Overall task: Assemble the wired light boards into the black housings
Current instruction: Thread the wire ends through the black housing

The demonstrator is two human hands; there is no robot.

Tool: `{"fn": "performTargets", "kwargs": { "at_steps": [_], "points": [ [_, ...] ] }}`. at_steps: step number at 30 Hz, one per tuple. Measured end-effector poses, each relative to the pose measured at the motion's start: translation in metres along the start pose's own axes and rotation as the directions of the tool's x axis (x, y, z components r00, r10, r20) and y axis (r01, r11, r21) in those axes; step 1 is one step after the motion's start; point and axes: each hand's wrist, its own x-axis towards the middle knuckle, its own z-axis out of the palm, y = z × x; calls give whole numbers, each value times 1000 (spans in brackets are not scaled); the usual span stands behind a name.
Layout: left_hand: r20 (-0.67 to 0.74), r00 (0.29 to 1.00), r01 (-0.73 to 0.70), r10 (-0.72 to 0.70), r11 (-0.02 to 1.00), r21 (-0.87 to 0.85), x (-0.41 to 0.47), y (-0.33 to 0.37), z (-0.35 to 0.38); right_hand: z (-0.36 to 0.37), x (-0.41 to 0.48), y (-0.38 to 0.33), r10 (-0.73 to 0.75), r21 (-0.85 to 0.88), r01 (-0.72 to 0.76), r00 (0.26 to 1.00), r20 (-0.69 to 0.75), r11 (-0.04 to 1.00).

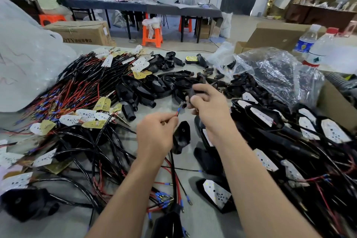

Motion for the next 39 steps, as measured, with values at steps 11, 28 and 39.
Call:
{"fn": "performTargets", "kwargs": {
  "at_steps": [11, 28, 39],
  "points": [
    [-83, 987, -132, 141, 986, 100, -3, 5, -4, -13, -19, 20, 134, 332, -111, 990, -46, 937],
    [-20, 985, -173, 173, 985, 8, -6, 2, -8, -17, -22, 19, 117, 404, -56, 985, -128, 913],
    [14, 989, -143, 145, 986, -80, -5, 4, -7, -14, -27, 17, 52, 348, 16, 982, -183, 937]
  ]
}}
